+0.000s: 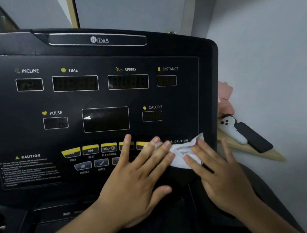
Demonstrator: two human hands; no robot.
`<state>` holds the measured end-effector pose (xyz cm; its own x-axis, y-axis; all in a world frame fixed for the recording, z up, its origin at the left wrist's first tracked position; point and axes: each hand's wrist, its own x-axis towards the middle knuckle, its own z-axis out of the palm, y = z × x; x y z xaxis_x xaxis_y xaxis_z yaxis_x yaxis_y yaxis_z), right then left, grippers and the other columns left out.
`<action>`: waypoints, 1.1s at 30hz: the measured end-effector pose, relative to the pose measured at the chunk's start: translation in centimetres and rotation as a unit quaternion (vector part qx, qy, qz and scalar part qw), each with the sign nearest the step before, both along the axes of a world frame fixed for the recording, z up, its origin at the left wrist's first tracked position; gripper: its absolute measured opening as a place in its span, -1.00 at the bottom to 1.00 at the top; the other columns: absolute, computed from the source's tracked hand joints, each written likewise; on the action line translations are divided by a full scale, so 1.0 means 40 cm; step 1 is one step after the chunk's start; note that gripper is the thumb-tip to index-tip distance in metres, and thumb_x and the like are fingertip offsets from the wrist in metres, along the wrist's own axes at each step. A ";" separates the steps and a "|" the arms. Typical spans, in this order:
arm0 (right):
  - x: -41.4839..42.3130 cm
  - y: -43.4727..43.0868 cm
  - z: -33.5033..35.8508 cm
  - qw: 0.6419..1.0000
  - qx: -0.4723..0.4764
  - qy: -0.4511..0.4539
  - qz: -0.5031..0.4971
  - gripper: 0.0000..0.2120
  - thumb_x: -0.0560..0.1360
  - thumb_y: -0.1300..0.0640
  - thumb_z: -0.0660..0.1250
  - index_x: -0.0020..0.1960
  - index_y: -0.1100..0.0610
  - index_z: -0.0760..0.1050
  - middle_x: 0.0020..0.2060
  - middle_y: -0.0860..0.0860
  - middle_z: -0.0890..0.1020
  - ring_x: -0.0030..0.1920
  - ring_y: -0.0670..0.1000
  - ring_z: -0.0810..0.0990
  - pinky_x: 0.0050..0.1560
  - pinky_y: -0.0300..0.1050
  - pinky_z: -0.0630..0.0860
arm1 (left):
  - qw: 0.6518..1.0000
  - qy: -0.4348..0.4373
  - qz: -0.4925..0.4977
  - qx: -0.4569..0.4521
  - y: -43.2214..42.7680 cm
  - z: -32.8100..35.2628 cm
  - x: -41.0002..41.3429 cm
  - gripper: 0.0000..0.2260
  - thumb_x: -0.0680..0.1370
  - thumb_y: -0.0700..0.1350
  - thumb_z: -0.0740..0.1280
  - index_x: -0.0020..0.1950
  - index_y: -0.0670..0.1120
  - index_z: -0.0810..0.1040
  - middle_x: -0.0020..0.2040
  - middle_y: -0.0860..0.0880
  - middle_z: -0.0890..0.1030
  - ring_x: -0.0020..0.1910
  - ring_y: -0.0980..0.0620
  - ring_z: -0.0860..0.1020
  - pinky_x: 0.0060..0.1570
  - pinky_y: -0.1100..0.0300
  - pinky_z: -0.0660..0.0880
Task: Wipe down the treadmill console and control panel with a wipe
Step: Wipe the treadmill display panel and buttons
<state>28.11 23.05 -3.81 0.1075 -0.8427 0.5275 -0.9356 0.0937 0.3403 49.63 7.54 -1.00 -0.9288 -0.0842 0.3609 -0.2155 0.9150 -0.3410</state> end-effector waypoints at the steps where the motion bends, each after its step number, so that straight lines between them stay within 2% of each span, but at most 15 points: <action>1: 0.003 0.011 -0.011 1.000 0.012 0.008 0.001 -0.47 0.50 0.21 0.15 0.47 0.11 0.29 0.48 0.10 0.29 0.53 0.13 0.19 0.44 0.40 0.07 | 1.000 -0.006 -0.002 0.001 0.005 -0.006 0.006 -0.40 0.66 0.24 -0.07 0.58 -0.08 0.20 0.61 -0.06 0.12 0.60 -0.09 0.04 0.47 -0.39 -0.13; 5: 0.007 -0.002 0.016 1.000 0.010 -0.005 -0.021 -0.52 0.54 0.15 0.14 0.45 0.19 0.31 0.45 0.14 0.37 0.50 0.13 0.24 0.41 0.41 0.13 | 1.000 -0.021 0.000 0.005 0.009 -0.001 -0.008 -0.37 0.65 0.27 -0.05 0.59 -0.12 0.17 0.61 -0.10 0.11 0.60 -0.11 0.03 0.48 -0.37 -0.15; 9: -0.019 -0.069 0.135 0.996 -0.017 -0.036 -0.077 -0.53 0.62 0.07 0.05 0.44 0.27 0.32 0.44 0.20 0.38 0.50 0.16 0.25 0.42 0.38 0.14 | 0.999 -0.012 0.018 -0.024 -0.010 0.071 -0.090 -0.31 0.64 0.29 -0.10 0.60 -0.17 0.07 0.62 -0.17 0.01 0.60 -0.14 -0.05 0.46 -0.37 -0.23; 12: -0.040 -0.126 0.223 0.993 -0.034 -0.058 -0.096 -0.51 0.62 0.04 0.05 0.46 0.28 0.30 0.47 0.20 0.33 0.53 0.14 0.19 0.49 0.28 0.07 | 0.998 0.017 0.039 -0.048 -0.024 0.145 -0.168 -0.28 0.63 0.30 -0.19 0.61 -0.19 -0.06 0.62 -0.19 -0.10 0.60 -0.15 -0.16 0.44 -0.38 -0.30; 15: -0.064 -0.173 0.300 0.986 -0.058 -0.103 -0.120 -0.48 0.64 0.00 -0.01 0.53 0.22 0.19 0.53 0.15 0.21 0.55 0.07 0.09 0.53 0.16 -0.03 | 0.995 0.043 0.065 -0.063 -0.048 0.219 -0.236 -0.26 0.60 0.31 -0.28 0.61 -0.19 -0.16 0.61 -0.20 -0.18 0.59 -0.15 -0.24 0.42 -0.39 -0.32; 20: -0.068 -0.201 0.365 0.968 -0.101 -0.198 -0.115 -0.48 0.67 0.01 0.00 0.58 0.14 0.01 0.58 0.07 0.07 0.56 -0.03 -0.03 0.50 -0.06 -0.14 | 0.993 0.063 0.084 -0.052 -0.074 0.298 -0.290 -0.27 0.58 0.30 -0.32 0.60 -0.15 -0.16 0.62 -0.18 -0.17 0.59 -0.14 -0.23 0.43 -0.39 -0.28; 23: -0.050 -0.173 0.312 0.969 -0.119 -0.190 -0.103 -0.48 0.66 0.01 0.04 0.56 0.18 0.09 0.56 0.11 0.14 0.54 -0.01 0.05 0.53 0.02 -0.01 | 0.996 0.058 0.060 -0.042 -0.069 0.261 -0.262 -0.30 0.60 0.29 -0.29 0.62 -0.12 -0.13 0.62 -0.17 -0.16 0.59 -0.15 -0.22 0.43 -0.41 -0.26; 28: -0.007 -0.072 0.101 0.968 -0.119 -0.204 -0.078 -0.51 0.64 0.02 0.09 0.47 0.27 0.30 0.48 0.18 0.30 0.53 0.11 0.17 0.48 0.22 0.17 | 1.000 0.022 0.002 -0.007 -0.027 0.135 -0.162 -0.34 0.64 0.28 -0.16 0.62 -0.10 0.04 0.63 -0.15 -0.04 0.60 -0.17 -0.13 0.43 -0.41 -0.24; 31: 0.035 -0.005 -0.002 0.973 -0.102 -0.195 -0.072 -0.55 0.63 0.07 0.09 0.43 0.26 0.36 0.45 0.16 0.35 0.53 0.07 0.16 0.46 0.23 0.22 | 0.999 -0.026 -0.036 0.005 0.016 0.053 -0.109 -0.35 0.64 0.29 -0.12 0.61 -0.08 0.11 0.63 -0.13 0.00 0.60 -0.17 -0.10 0.43 -0.44 -0.16; 33: 0.062 0.030 -0.040 0.980 -0.078 -0.171 -0.061 -0.59 0.64 0.09 0.07 0.39 0.26 0.41 0.42 0.14 0.41 0.51 0.07 0.25 0.44 0.23 0.25 | 0.997 -0.048 -0.058 0.010 0.041 0.004 -0.080 -0.35 0.64 0.30 -0.09 0.59 -0.08 0.18 0.62 -0.11 0.06 0.60 -0.15 -0.06 0.44 -0.43 -0.11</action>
<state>30.57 24.27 -5.41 -0.1942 -0.7449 0.6382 -0.9713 0.2373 -0.0186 46.43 9.18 -0.86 -0.9629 0.0193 0.2691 -0.0754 0.9384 -0.3372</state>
